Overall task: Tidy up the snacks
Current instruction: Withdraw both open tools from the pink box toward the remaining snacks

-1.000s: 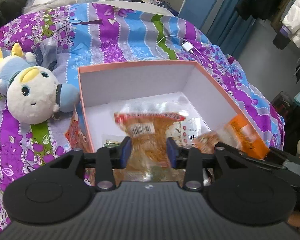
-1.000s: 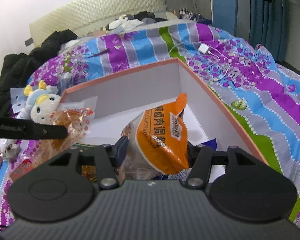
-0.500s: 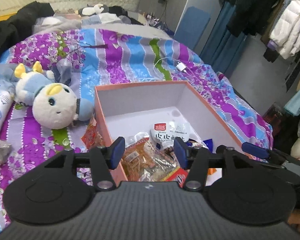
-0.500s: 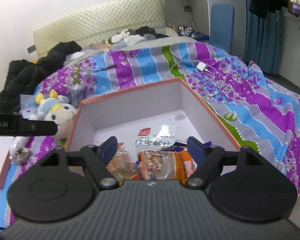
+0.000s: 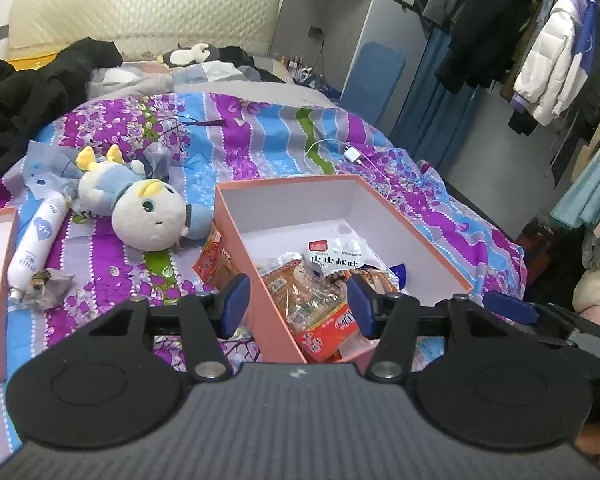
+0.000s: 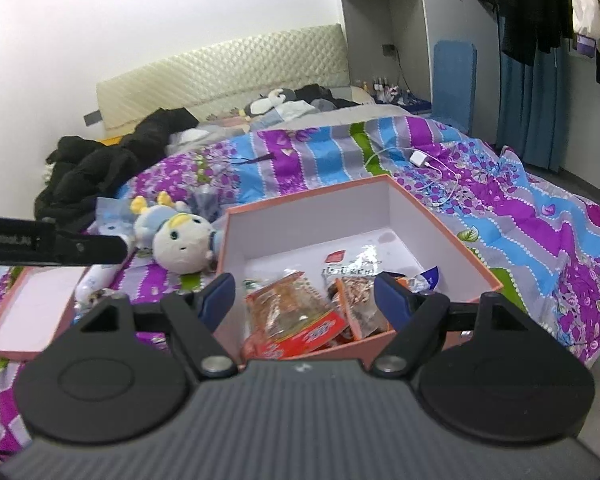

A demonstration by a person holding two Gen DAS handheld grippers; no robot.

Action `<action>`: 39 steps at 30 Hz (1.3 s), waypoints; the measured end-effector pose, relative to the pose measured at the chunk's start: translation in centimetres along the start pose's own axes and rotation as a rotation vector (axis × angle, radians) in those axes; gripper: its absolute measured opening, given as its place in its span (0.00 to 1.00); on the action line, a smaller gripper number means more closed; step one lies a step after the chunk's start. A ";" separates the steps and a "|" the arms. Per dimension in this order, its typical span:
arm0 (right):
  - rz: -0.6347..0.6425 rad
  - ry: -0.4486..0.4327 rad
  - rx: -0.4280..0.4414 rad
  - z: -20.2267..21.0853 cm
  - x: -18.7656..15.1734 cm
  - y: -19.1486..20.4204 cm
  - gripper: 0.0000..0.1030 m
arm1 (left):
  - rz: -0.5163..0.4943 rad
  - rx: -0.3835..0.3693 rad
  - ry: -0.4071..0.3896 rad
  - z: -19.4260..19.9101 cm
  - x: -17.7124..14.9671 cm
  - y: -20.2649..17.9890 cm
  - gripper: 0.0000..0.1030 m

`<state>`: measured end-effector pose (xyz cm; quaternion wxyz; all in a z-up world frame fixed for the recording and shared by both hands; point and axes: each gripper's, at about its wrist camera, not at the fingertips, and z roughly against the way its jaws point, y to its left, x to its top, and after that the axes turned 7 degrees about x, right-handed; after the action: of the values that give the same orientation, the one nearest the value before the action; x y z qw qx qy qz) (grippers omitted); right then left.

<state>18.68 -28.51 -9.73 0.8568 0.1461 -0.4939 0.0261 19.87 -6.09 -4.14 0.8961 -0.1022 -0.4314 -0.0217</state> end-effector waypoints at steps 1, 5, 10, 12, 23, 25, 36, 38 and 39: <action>-0.003 -0.006 0.005 0.5 -0.2 0.3 0.76 | 0.000 -0.003 -0.004 0.7 -0.4 0.1 0.58; 0.014 -0.018 0.023 2.4 -1.2 1.7 0.76 | -0.002 0.001 -0.011 3.1 -1.9 0.5 0.58; 0.027 -0.014 0.047 3.7 -2.4 3.1 0.76 | 0.016 0.034 -0.027 5.5 -3.8 1.6 0.58; 0.032 -0.015 0.056 4.0 -2.9 3.6 0.76 | 0.027 0.049 -0.034 6.4 -4.6 2.3 0.58; 0.075 0.012 0.118 4.7 -5.3 7.5 0.76 | 0.090 0.142 -0.041 10.3 -8.7 6.7 0.60; 0.083 0.013 0.132 4.7 -5.7 8.1 0.76 | 0.087 0.164 -0.038 10.8 -9.6 7.2 0.61; 0.135 0.114 0.158 3.0 -8.6 10.3 0.76 | 0.180 0.199 0.023 10.8 -13.8 10.3 0.62; 0.144 0.114 0.159 2.5 -8.7 10.6 0.76 | 0.183 0.209 0.038 10.2 -14.1 11.0 0.62; 0.148 0.114 0.157 2.3 -8.7 10.6 0.76 | 0.187 0.212 0.043 9.9 -14.2 11.3 0.62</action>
<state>10.32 -18.10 -13.67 0.8650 0.1743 -0.4503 0.1363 4.77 6.26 -10.98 0.9091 -0.0463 -0.4004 0.1051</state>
